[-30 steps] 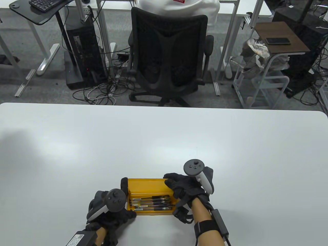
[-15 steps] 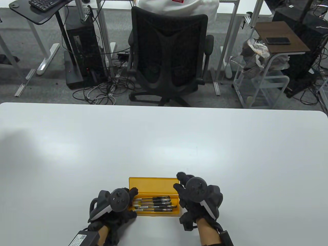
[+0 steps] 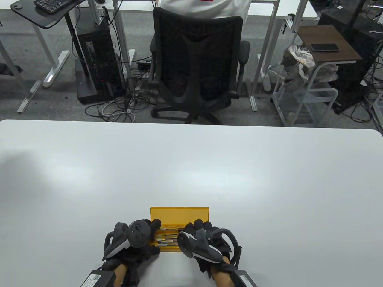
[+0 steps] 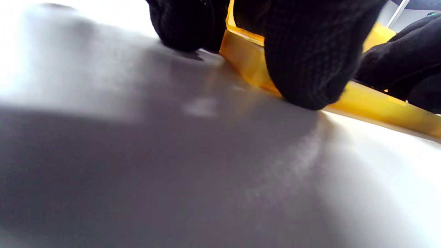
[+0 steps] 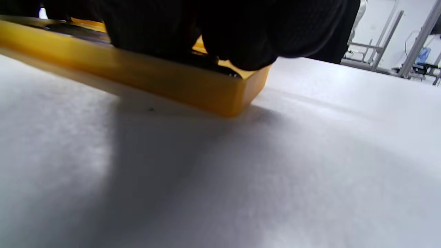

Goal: Cap pen on the opposite end

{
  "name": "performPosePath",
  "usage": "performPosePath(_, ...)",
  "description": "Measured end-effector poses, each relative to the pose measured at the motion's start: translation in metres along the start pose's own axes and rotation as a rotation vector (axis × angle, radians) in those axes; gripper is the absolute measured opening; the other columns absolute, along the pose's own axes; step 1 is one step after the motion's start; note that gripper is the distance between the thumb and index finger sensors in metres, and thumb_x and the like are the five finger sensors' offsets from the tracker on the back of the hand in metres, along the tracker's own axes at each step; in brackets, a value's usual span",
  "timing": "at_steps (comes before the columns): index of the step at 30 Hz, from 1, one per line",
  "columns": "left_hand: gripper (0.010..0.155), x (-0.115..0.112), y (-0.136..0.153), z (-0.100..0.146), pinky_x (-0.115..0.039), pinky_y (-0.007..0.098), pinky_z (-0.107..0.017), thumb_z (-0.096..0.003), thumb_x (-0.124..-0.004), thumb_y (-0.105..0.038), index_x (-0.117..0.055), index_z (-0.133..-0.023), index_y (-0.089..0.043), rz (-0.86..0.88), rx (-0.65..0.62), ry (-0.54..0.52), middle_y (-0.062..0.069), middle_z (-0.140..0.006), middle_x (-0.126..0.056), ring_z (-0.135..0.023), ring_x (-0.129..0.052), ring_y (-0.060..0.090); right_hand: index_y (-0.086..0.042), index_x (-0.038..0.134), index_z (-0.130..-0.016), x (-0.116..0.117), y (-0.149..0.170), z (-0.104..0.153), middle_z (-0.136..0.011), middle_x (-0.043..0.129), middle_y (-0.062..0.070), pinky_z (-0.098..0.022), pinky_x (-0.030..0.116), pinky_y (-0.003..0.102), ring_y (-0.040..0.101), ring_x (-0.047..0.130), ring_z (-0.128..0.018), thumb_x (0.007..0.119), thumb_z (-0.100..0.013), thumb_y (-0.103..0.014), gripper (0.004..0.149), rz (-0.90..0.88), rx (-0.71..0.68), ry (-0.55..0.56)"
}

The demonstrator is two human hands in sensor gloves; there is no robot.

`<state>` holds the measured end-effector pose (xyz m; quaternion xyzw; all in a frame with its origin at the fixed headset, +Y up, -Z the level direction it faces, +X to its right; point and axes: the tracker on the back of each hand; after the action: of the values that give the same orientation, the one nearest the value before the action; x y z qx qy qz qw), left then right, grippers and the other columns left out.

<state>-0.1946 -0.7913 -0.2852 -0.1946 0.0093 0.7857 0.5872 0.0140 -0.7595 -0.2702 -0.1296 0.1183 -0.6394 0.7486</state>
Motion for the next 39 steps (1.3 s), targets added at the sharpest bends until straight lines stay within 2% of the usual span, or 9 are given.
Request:
performPosePath(1, 0.088, 0.000, 0.000, 0.000, -0.028, 0.084, -0.069, -0.0404, -0.096, -0.039, -0.048, -0.113, -0.023, 0.000, 0.000, 0.001, 0.022, -0.115, -0.052, -0.083, -0.072, 0.031, -0.022, 0.078, -0.093, 0.000, 0.000, -0.001, -0.095, 0.080, 0.011, -0.054, 0.080, 0.047, 0.029, 0.089, -0.077, 0.080, -0.039, -0.034, 0.055, -0.007, 0.005, -0.005)
performPosePath(6, 0.088, 0.001, -0.001, 0.001, -0.027, 0.083, -0.069, -0.0411, -0.096, -0.039, -0.047, -0.113, -0.022, 0.008, -0.003, 0.004, 0.022, -0.116, -0.052, -0.083, -0.071, 0.031, -0.021, 0.063, -0.100, 0.000, -0.001, -0.012, -0.101, 0.065, 0.013, -0.059, 0.074, 0.052, 0.030, 0.080, -0.083, 0.074, -0.042, -0.033, 0.060, -0.026, 0.015, -0.190)
performPosePath(9, 0.088, 0.002, -0.001, 0.002, -0.027, 0.084, -0.069, -0.0419, -0.095, -0.039, -0.046, -0.113, -0.022, 0.013, -0.001, 0.009, 0.022, -0.116, -0.051, -0.083, -0.070, 0.031, -0.022, 0.060, -0.099, 0.000, -0.001, -0.016, -0.100, 0.064, 0.012, -0.060, 0.074, 0.052, 0.028, 0.080, -0.081, 0.073, -0.041, -0.035, 0.061, -0.003, 0.021, -0.223)
performPosePath(12, 0.089, 0.002, -0.001, 0.002, -0.026, 0.084, -0.070, -0.0417, -0.095, -0.039, -0.046, -0.113, -0.022, 0.013, 0.000, 0.008, 0.022, -0.116, -0.051, -0.083, -0.070, 0.030, -0.023, 0.060, -0.098, 0.001, 0.002, -0.017, -0.093, 0.065, 0.011, -0.062, 0.071, 0.054, 0.026, 0.081, -0.078, 0.074, -0.040, -0.035, 0.061, -0.065, 0.035, -0.242)
performPosePath(18, 0.089, 0.002, -0.001, 0.002, -0.026, 0.084, -0.070, -0.0419, -0.095, -0.039, -0.046, -0.113, -0.022, 0.014, 0.001, 0.009, 0.021, -0.117, -0.050, -0.084, -0.070, 0.030, -0.024, 0.055, -0.101, 0.004, 0.006, -0.012, -0.102, 0.056, 0.014, -0.060, 0.074, 0.050, 0.031, 0.071, -0.087, 0.072, -0.043, -0.035, 0.061, -0.130, 0.042, -0.258)
performPosePath(20, 0.089, 0.002, -0.001, 0.003, -0.026, 0.084, -0.070, -0.0421, -0.095, -0.039, -0.045, -0.114, -0.022, 0.013, 0.001, 0.009, 0.021, -0.117, -0.050, -0.084, -0.070, 0.030, -0.024, 0.061, -0.096, 0.004, 0.002, -0.012, -0.103, 0.055, 0.016, -0.058, 0.075, 0.049, 0.032, 0.071, -0.088, 0.069, -0.044, -0.035, 0.054, -0.093, 0.025, -0.268)
performPosePath(29, 0.088, 0.003, -0.001, 0.003, -0.025, 0.084, -0.069, -0.0425, -0.095, -0.039, -0.045, -0.114, -0.022, 0.014, 0.004, 0.009, 0.021, -0.117, -0.050, -0.084, -0.070, 0.030, -0.022, 0.075, -0.088, 0.002, -0.007, -0.001, -0.096, 0.073, 0.014, -0.053, 0.081, 0.048, 0.033, 0.087, -0.080, 0.071, -0.043, -0.029, 0.045, -0.006, -0.039, -0.085)
performPosePath(35, 0.088, 0.003, 0.000, 0.004, -0.026, 0.084, -0.069, -0.0425, -0.095, -0.039, -0.045, -0.113, -0.023, 0.020, 0.008, 0.008, 0.020, -0.117, -0.050, -0.084, -0.070, 0.030, -0.023, 0.074, -0.089, 0.002, -0.004, 0.000, -0.094, 0.073, 0.012, -0.051, 0.077, 0.049, 0.030, 0.085, -0.077, 0.069, -0.043, -0.030, 0.046, -0.015, 0.009, -0.054)
performPosePath(39, 0.088, 0.003, 0.000, 0.005, -0.025, 0.084, -0.069, -0.0429, -0.095, -0.040, -0.045, -0.113, -0.024, 0.031, 0.011, 0.008, 0.020, -0.118, -0.049, -0.085, -0.069, 0.029, -0.024, 0.073, -0.089, -0.015, 0.011, 0.000, -0.094, 0.073, 0.011, -0.052, 0.077, 0.047, 0.029, 0.084, -0.078, 0.067, -0.044, -0.031, 0.046, -0.004, 0.074, -0.004)
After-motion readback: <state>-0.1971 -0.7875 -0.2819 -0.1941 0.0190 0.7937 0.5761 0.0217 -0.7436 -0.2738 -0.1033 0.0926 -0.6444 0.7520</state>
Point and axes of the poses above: the tracker on the back of each hand, its own y axis roughly to the little-finger side, its own z axis roughly from the fingertips to the wrist, x = y × z
